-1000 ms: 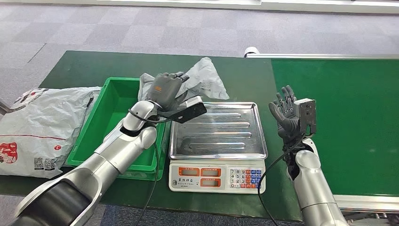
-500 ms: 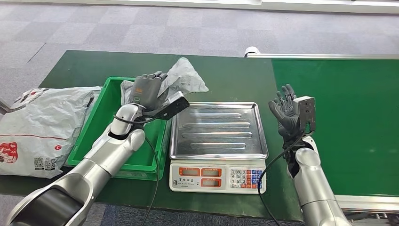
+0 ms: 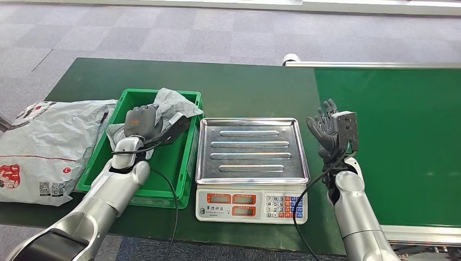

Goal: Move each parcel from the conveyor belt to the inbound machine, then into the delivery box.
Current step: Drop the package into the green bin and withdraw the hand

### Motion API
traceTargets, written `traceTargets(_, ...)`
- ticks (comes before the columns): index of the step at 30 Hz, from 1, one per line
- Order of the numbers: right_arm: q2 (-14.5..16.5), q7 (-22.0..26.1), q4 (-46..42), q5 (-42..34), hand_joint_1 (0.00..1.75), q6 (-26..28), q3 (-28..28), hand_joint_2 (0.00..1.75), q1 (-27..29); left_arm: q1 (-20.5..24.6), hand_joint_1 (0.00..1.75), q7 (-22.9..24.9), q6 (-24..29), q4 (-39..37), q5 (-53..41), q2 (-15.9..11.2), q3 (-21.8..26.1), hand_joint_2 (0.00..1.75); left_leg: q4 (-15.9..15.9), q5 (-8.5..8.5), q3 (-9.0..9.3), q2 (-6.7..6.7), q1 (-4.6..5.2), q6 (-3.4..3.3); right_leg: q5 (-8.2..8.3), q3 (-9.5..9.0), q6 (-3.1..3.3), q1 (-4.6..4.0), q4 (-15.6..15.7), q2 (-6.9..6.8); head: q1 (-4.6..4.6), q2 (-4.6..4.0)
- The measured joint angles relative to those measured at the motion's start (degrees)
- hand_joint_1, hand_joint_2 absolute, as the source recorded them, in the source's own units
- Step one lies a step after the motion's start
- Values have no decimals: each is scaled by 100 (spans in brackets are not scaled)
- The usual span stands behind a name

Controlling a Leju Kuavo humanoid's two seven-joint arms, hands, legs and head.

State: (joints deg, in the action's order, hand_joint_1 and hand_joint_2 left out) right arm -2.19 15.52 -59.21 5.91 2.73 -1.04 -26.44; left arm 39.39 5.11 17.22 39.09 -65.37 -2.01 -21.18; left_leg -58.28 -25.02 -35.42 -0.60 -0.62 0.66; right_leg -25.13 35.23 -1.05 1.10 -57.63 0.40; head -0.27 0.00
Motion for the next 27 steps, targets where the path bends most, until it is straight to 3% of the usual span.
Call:
traceTargets(3, 24, -1, 0, 6, 0, -1, 46, 175, 22, -15, 3, 12, 2, -42, -10, 13, 73, 175, -1, -1, 0, -1, 1, 0, 0, 0, 0, 1, 1, -1, -1, -1)
traceTargets(11, 99, -10, -31, 124, 0, 0, 106, 175, 48, -15, 0, 577, -192, -181, -573, 33, 116, 175, 0, 0, 1, 1, 1, 1, 1, 0, 0, -3, 1, 0, -1, 0)
traceTargets(15, 192, -59, -138, 264, 0, 3, 198, 175, 96, -17, 0, 571, -192, -249, -646, 107, 137, 175, 0, 0, 1, 1, 1, 1, 1, 0, 0, -5, 1, 0, 0, 0)
traceTargets(24, 392, -242, -430, 723, 0, -7, 264, 175, 147, -11, 0, -586, -327, 86, 847, 417, 497, 175, 0, 0, 1, 0, 1, 1, 1, -1, 0, -3, 0, 0, -2, 0)
traceTargets(27, 404, -201, -432, 746, 0, -19, 262, 175, 135, -2, 0, -1136, -766, 273, 1850, 482, 639, 175, -1, 0, 1, -1, 1, 1, 1, -2, -1, -2, 0, -2, -1, 0)
